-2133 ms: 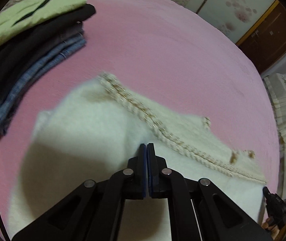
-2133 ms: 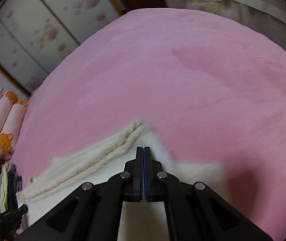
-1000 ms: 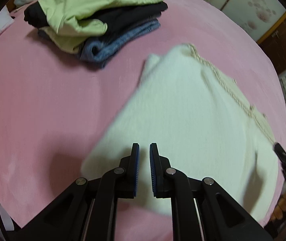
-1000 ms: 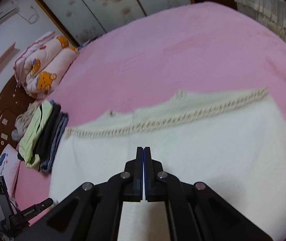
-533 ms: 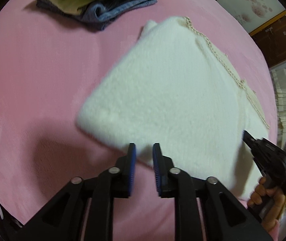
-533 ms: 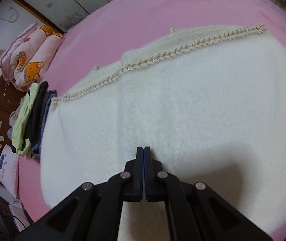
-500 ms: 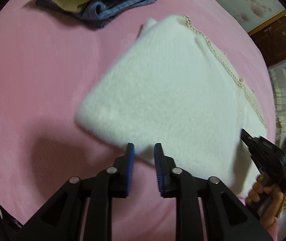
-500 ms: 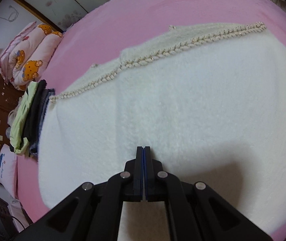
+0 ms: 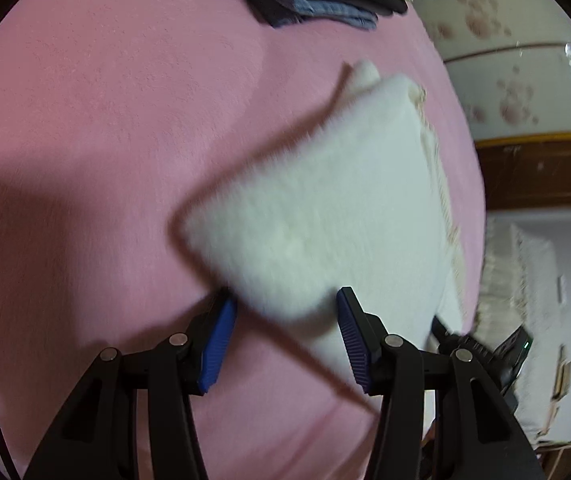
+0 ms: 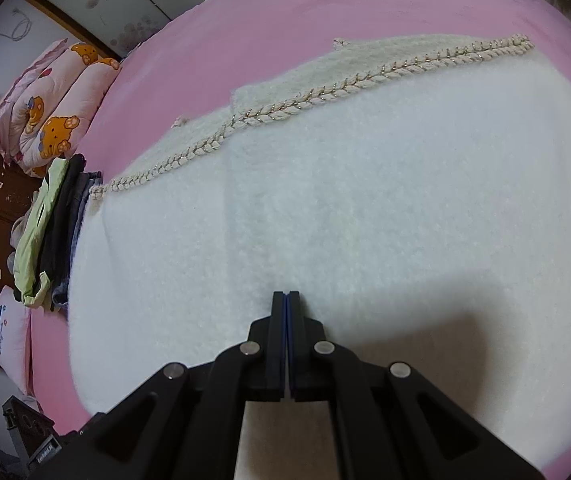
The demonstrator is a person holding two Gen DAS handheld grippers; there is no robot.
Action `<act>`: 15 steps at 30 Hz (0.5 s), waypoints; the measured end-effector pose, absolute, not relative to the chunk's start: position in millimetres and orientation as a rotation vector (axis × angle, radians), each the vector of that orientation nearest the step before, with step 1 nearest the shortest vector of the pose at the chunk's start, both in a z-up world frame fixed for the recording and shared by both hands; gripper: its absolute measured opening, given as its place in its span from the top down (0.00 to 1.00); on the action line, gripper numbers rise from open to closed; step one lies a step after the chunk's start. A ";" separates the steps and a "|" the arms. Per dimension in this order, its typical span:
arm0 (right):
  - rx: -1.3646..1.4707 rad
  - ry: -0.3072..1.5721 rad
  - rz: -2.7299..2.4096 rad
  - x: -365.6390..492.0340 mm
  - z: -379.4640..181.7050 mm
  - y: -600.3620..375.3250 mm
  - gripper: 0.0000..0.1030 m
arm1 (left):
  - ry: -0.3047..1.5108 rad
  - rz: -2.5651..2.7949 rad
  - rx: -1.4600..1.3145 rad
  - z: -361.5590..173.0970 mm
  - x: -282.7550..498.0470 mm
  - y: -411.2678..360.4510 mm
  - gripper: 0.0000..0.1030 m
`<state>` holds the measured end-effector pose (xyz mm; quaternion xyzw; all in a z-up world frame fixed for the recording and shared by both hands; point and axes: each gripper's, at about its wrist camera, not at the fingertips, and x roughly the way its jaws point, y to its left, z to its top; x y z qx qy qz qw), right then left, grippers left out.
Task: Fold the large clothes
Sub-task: 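Grasp the cardigan edge with the left gripper and lift it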
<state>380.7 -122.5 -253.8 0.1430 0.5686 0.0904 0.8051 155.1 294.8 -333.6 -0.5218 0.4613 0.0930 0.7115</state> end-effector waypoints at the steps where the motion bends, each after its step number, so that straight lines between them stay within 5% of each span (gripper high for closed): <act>1: 0.300 1.216 0.184 380.3 -253.2 -121.3 1.00 | 1.015 0.201 -1.170 -336.2 156.5 297.2 0.52; 15: 0.172 1.180 0.074 376.1 -251.7 -98.5 1.00 | 0.994 0.130 -1.245 -354.1 183.0 310.4 0.60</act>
